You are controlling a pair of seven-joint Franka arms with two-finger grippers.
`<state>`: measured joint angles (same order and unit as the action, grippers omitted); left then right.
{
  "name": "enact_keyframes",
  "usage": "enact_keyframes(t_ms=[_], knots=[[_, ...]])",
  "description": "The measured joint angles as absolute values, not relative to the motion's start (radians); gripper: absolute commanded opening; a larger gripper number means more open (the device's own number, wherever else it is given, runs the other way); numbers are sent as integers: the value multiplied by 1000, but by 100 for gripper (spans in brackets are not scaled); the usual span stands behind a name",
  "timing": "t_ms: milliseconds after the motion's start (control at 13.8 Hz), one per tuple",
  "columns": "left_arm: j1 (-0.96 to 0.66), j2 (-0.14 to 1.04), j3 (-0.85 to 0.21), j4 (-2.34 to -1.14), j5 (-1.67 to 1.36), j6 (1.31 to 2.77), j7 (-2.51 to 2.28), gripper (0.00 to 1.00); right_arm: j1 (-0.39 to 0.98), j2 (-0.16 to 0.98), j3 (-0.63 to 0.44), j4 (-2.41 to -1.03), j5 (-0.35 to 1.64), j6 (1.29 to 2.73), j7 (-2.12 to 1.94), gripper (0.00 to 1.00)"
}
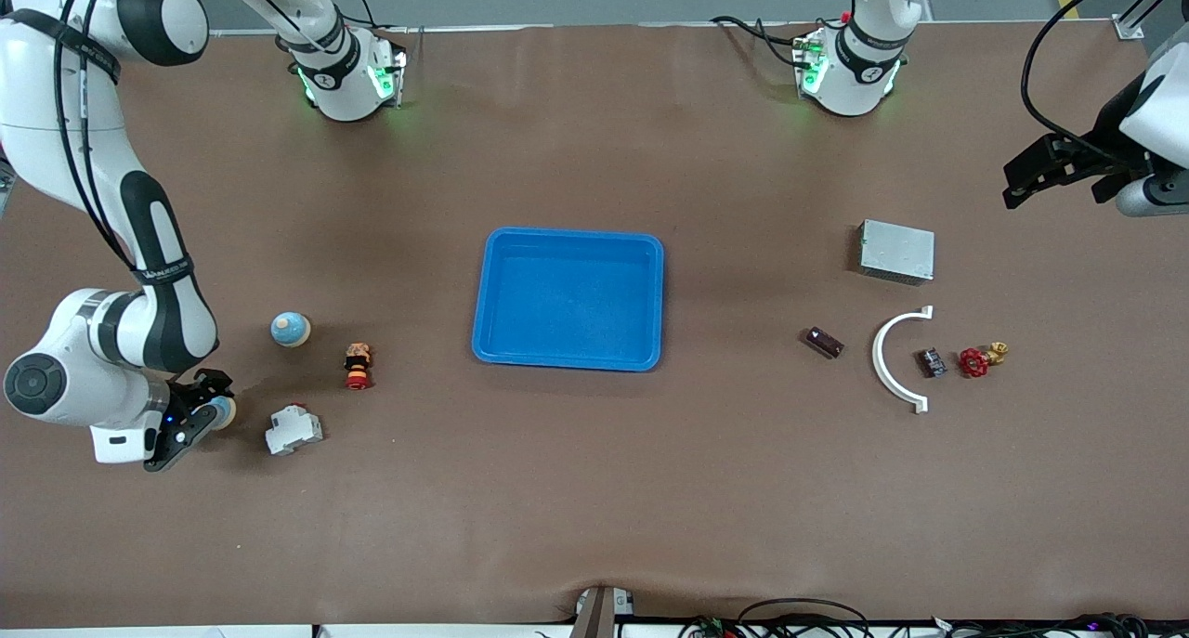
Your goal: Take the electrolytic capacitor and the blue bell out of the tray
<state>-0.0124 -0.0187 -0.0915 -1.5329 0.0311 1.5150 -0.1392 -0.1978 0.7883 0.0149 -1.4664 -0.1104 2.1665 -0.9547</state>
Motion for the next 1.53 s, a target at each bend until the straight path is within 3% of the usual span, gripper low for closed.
enact_keyframes(t_ms=[436,872,1526], knots=[[-13,-13,-96,-1534,31,1517,-139,100,-128,605,37,-1445,-93,1784,-661,100],[-12,-18,-110,-1531,31,1518,-139,100,-97,436,36,-1462,7,1517,-401,100],[-11,-26,-110,-1529,31,1508,-139,100,-66,40,26,-1737,6,1494,-123,100]])
